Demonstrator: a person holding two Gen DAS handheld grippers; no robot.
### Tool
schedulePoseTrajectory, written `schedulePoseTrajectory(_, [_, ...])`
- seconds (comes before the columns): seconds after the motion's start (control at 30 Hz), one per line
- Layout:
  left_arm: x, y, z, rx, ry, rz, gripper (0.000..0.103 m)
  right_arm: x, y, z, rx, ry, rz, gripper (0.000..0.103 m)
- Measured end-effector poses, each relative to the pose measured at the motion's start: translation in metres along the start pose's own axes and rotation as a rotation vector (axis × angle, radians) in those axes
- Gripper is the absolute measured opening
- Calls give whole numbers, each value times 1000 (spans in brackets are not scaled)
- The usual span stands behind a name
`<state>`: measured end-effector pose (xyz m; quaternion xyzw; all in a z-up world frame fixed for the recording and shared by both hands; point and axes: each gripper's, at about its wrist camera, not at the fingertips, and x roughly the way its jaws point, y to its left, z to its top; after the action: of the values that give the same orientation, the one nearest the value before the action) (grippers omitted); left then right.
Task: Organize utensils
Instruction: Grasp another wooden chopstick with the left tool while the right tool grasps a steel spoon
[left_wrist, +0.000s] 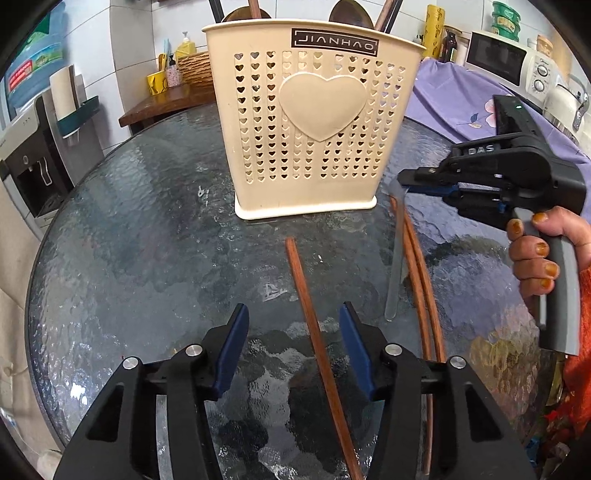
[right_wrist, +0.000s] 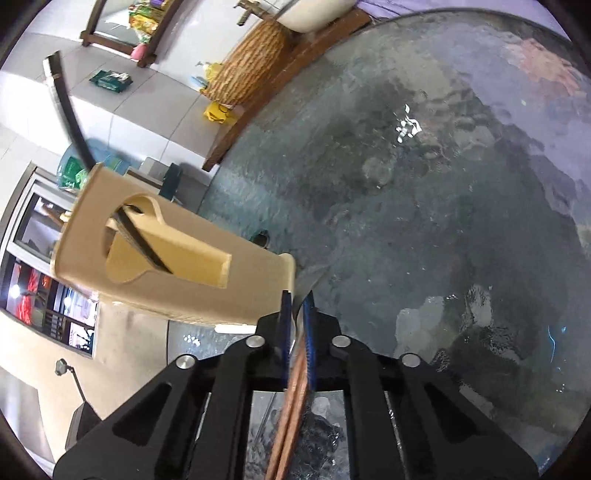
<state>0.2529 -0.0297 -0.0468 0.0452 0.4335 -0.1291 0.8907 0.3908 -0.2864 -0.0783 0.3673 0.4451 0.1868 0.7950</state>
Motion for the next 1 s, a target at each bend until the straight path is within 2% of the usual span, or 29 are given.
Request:
schedulePoseTrajectory(0.23, [12,2,13,-27,26,-16,37,-24,23,-3,-79,-34,25,4])
schedulePoseTrajectory(0.3, [17,1,17,-18,34,-4,29,-33,29,-4,-107,-46,27,4])
schedulePoseTrajectory(0.4, [24,0,19,-15,56,2,24,-43,42,-6,-187,-63,2,4])
schedulePoseTrajectory(0.5, [26,-1,22,-10,58,12,24,-46,40,-2,-178,-72,-47,5])
schedulePoseTrajectory(0.57, [27,-3,24,0,61,23,24,-44,42,2,-215,-83,-115,16])
schedulePoseTrajectory(0.6, [28,-4,24,6,61,28,24,-41,43,3,-228,-85,-152,44])
schedulePoseTrajectory(0.63, [28,-5,24,11,62,32,24,-40,38,5,-219,-90,-170,65])
schedulePoseTrajectory(0.7, [29,-7,26,24,62,40,24,-33,35,8,-207,-72,-197,63])
schedulePoseTrajectory(0.73, [29,-7,27,23,62,39,24,-30,34,9,-210,-63,-214,56])
schedulePoseTrajectory(0.8, [29,-9,27,21,63,39,23,-21,32,10,-224,-41,-251,49])
schedulePoseTrajectory(0.93, [30,-12,30,26,63,40,17,-2,30,7,-233,5,-282,49])
schedulePoseTrajectory(1.0, [31,-9,31,28,62,42,12,3,31,8,-233,-6,-305,49])
